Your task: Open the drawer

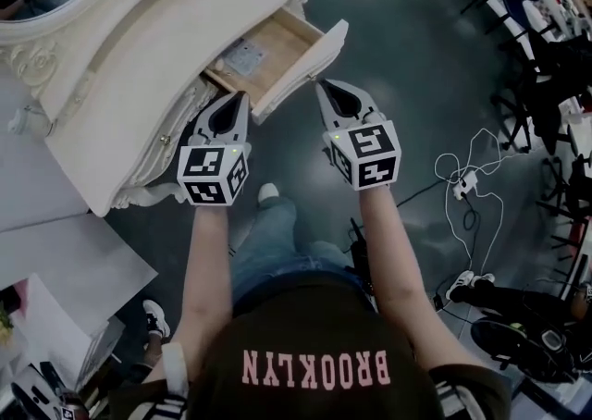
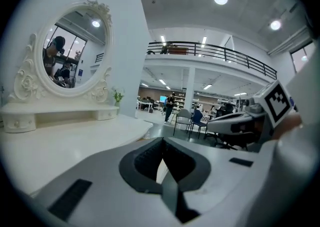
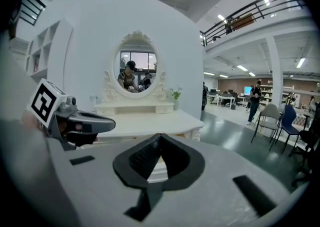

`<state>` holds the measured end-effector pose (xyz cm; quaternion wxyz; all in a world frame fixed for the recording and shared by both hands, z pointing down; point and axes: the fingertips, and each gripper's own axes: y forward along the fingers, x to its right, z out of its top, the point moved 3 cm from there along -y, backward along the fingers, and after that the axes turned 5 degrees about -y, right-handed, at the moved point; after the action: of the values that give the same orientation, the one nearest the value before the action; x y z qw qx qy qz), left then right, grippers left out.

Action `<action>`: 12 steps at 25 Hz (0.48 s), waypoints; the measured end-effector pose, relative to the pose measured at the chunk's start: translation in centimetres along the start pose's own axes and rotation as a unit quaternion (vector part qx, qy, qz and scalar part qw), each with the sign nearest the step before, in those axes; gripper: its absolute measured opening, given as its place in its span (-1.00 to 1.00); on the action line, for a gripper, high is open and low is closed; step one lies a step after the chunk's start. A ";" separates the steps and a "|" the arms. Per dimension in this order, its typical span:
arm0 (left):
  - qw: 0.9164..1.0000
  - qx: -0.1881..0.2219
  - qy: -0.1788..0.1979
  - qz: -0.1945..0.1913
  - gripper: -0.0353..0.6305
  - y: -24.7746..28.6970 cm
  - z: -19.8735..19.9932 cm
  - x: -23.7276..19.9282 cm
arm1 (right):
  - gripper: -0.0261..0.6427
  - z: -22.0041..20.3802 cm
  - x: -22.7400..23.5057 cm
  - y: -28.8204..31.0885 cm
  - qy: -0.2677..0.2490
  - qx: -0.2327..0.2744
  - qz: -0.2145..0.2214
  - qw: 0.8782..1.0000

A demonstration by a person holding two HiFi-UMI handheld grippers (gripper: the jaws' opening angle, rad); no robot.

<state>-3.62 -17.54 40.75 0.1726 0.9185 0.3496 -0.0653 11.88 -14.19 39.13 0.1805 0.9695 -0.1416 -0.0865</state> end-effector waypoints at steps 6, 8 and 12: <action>0.999 0.032 0.018 0.024 -0.88 -4.1 1.2 3.6 | -0.93 1.8 -0.9 -6.5 0.001 0.049 -0.018 0.999; 0.998 0.042 0.020 0.032 -0.88 -5.8 1.3 5.3 | -0.93 1.6 -1.1 -8.7 0.007 0.056 -0.014 0.998; 0.997 0.057 0.035 0.040 -0.88 -9.4 1.6 9.2 | -0.93 1.4 -1.7 -13.5 0.013 0.073 -0.010 0.997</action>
<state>-2.98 -5.86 34.50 0.1105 0.9419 0.3139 -0.0458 13.25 -2.03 32.97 0.1101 0.9824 -0.1358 -0.0655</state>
